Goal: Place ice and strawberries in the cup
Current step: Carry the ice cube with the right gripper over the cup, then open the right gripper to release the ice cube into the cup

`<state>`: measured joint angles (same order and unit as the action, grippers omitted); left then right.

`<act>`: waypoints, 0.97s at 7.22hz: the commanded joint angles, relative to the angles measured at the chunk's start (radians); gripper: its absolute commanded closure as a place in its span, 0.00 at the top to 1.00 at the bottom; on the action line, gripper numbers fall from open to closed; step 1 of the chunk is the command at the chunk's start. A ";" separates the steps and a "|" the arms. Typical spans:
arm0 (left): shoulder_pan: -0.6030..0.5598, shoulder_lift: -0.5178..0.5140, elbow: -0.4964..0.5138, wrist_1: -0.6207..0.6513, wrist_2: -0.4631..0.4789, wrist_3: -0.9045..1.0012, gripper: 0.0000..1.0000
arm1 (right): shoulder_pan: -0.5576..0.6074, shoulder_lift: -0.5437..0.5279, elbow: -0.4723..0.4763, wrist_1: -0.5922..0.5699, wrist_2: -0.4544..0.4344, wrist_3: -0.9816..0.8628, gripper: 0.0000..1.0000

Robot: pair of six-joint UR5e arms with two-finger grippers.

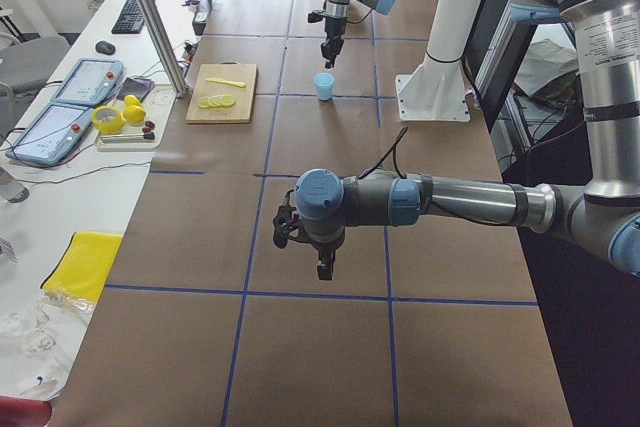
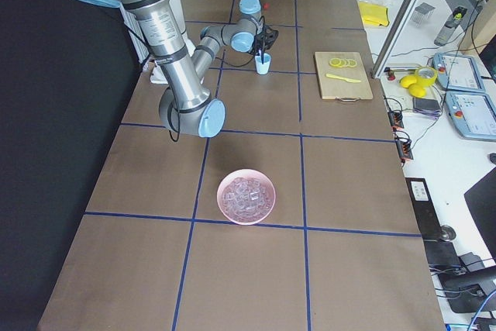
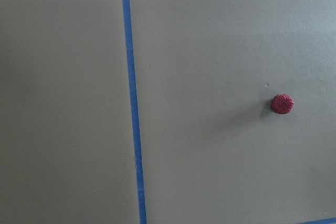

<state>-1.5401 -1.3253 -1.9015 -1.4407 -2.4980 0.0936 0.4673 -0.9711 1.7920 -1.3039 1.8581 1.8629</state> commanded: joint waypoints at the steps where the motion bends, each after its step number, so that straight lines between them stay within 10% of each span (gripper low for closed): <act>1: 0.000 0.000 -0.001 -0.001 -0.004 0.000 1.00 | -0.001 0.012 -0.023 0.000 -0.002 -0.004 0.06; 3: 0.000 0.002 -0.002 0.000 -0.004 0.000 1.00 | -0.001 0.041 -0.062 0.000 -0.002 -0.005 0.11; 7: 0.000 0.002 -0.001 0.000 -0.004 0.000 1.00 | -0.001 0.041 -0.075 0.000 -0.003 -0.008 0.63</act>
<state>-1.5401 -1.3242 -1.9024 -1.4404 -2.5019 0.0936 0.4663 -0.9308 1.7209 -1.3045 1.8557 1.8547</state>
